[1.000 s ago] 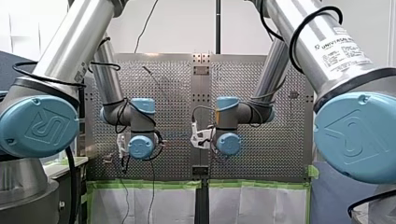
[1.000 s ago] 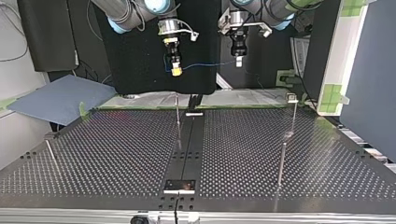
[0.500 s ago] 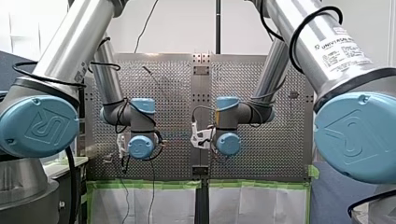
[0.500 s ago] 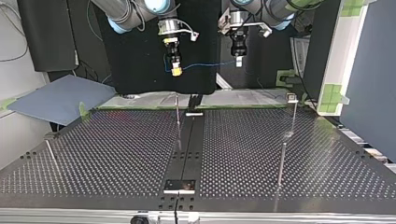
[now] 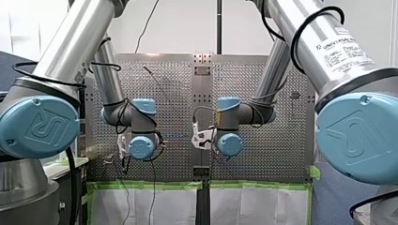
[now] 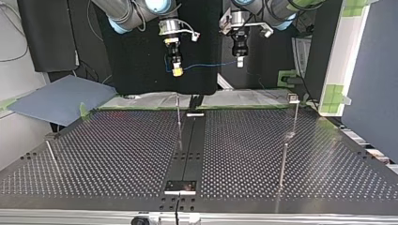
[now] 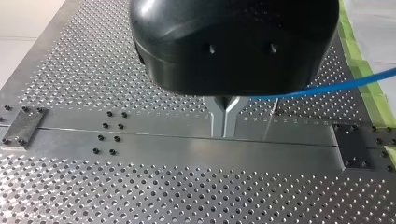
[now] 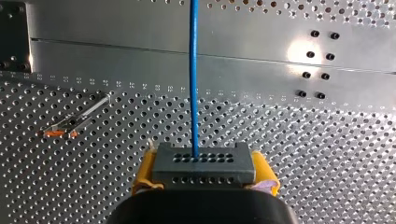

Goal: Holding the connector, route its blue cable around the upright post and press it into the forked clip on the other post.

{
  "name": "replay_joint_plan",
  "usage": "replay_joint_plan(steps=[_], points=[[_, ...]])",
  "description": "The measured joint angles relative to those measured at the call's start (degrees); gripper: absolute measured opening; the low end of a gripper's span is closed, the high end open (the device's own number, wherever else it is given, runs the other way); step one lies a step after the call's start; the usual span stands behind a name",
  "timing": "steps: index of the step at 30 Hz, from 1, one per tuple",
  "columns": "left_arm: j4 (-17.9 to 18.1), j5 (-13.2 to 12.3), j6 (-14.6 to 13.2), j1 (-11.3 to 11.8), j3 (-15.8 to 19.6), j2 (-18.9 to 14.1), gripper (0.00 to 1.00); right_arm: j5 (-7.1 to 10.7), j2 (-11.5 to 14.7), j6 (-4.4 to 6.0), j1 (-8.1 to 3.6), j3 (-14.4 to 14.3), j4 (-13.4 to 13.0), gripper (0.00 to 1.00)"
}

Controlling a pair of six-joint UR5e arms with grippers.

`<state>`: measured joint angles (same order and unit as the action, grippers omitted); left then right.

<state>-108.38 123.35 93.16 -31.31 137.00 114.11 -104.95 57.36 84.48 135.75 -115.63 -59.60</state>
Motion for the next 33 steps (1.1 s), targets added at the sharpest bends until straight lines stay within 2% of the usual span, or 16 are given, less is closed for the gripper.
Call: replay_joint_plan(steps=[15,23,33], points=[[0.0,0.0,-0.15,0.06,0.0,0.0,0.0,-0.11,-0.13,-0.07,-0.04,0.13,0.06,0.0],[0.0,0.0,-0.18,0.09,0.0,0.0,0.0,-0.26,-2.63,-0.25,-0.16,1.33,2.6,0.0],[0.0,0.0,-0.18,0.09,0.0,0.0,0.0,-0.27,-2.98,-0.26,-0.17,1.4,2.99,0.0]])
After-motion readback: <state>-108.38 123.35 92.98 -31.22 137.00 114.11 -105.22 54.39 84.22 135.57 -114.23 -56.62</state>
